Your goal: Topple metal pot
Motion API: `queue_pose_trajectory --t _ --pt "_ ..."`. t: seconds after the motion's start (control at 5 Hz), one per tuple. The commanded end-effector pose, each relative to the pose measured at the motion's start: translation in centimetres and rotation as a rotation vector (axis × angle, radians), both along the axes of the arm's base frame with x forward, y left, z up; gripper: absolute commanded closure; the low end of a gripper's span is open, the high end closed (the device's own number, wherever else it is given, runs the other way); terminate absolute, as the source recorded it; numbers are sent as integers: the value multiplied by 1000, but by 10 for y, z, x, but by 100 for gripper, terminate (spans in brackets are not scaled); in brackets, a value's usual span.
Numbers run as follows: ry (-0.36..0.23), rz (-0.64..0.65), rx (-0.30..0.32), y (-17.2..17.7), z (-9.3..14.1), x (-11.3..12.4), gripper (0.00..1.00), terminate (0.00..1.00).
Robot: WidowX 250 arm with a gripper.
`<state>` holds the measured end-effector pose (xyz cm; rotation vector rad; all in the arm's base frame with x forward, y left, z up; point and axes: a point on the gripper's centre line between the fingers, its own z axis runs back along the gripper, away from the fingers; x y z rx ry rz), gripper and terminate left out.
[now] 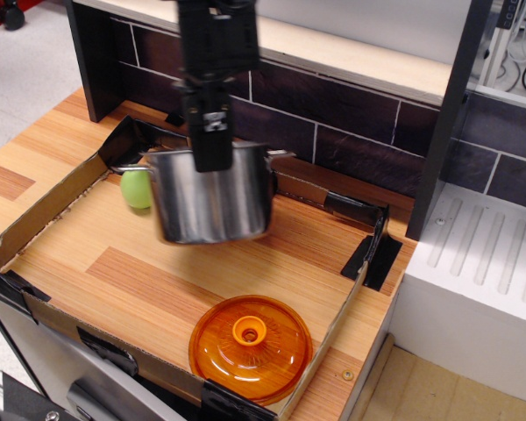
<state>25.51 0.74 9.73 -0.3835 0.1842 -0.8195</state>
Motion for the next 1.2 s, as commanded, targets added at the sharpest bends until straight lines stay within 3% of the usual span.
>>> queue_pose_trajectory --t 0.0,0.2,0.4,0.6,0.8,1.0 --pt "195 39 -153 -12 5 8 100 0" --pt "269 63 -210 -17 4 4 100 0" --pt "226 70 -180 -12 3 3 100 0" --pt "99 98 -86 2 3 10 0 0" --pt "-81 130 39 21 10 24 0 0" --pt "-339 121 186 35 23 25 0 0"
